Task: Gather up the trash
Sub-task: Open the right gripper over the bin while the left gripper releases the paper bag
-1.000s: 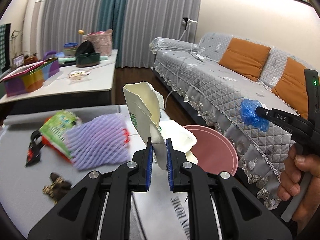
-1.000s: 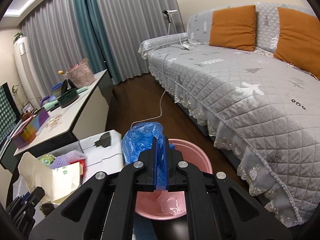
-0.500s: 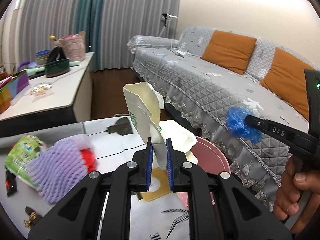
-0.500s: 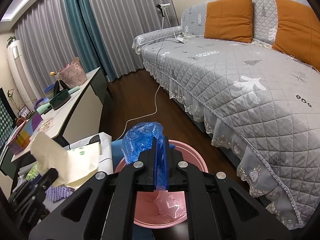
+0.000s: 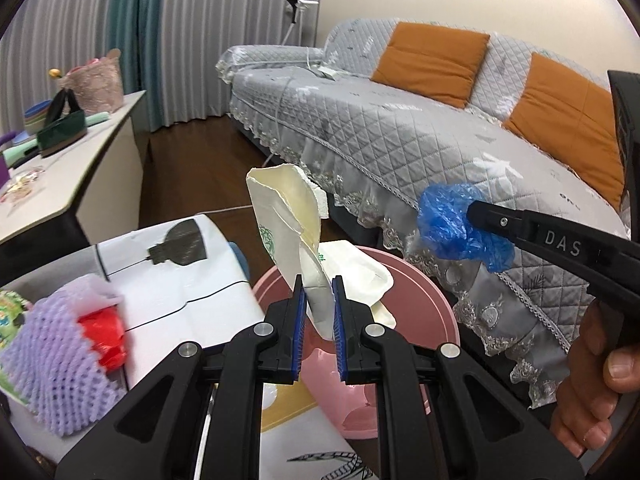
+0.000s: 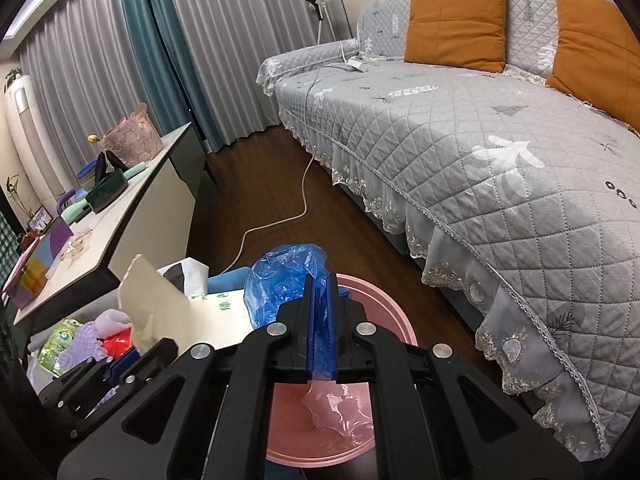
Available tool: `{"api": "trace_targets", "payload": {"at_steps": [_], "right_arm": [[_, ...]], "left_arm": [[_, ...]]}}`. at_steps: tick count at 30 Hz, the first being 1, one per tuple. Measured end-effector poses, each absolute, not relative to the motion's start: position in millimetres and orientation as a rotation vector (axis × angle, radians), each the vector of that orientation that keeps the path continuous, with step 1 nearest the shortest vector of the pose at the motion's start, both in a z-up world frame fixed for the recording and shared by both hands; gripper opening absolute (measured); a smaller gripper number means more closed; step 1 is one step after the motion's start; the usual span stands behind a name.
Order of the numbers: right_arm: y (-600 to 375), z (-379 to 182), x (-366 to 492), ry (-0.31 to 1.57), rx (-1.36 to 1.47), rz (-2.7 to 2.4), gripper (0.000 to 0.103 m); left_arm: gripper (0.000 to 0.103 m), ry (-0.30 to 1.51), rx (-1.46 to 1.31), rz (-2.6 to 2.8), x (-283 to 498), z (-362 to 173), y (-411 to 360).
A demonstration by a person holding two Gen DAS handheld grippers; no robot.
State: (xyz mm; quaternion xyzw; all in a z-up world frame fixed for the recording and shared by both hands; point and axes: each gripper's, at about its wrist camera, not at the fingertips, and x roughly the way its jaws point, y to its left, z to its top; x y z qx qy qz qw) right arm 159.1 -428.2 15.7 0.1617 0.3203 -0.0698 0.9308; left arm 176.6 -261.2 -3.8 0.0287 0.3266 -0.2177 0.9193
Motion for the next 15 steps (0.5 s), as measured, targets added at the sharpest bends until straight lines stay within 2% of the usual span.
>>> {"api": "trace_targets", "payload": {"at_steps": [4, 5, 7, 9, 15], "right_arm": [[-431, 11, 163, 0.668, 0.337, -0.149, 0.009], [-432, 10, 164, 0.673, 0.339, -0.151, 0.012], [-434, 7, 166, 0.68, 0.353, -0.158, 0.027], [-437, 6, 166, 0.68, 0.362, -0.172, 0.046], [-437, 7, 164, 0.681, 0.36, -0.166, 0.055]], "left_arm": [[0.015, 0.693, 0.07, -0.464, 187, -10, -266], [0.018, 0.704, 0.072, -0.466, 190, -12, -265], [0.03, 0.725, 0.055, -0.464, 194, -16, -262], [0.034, 0.73, 0.044, -0.458, 195, -17, -258], [0.036, 0.721, 0.019, -0.443, 186, -12, -246]]}}
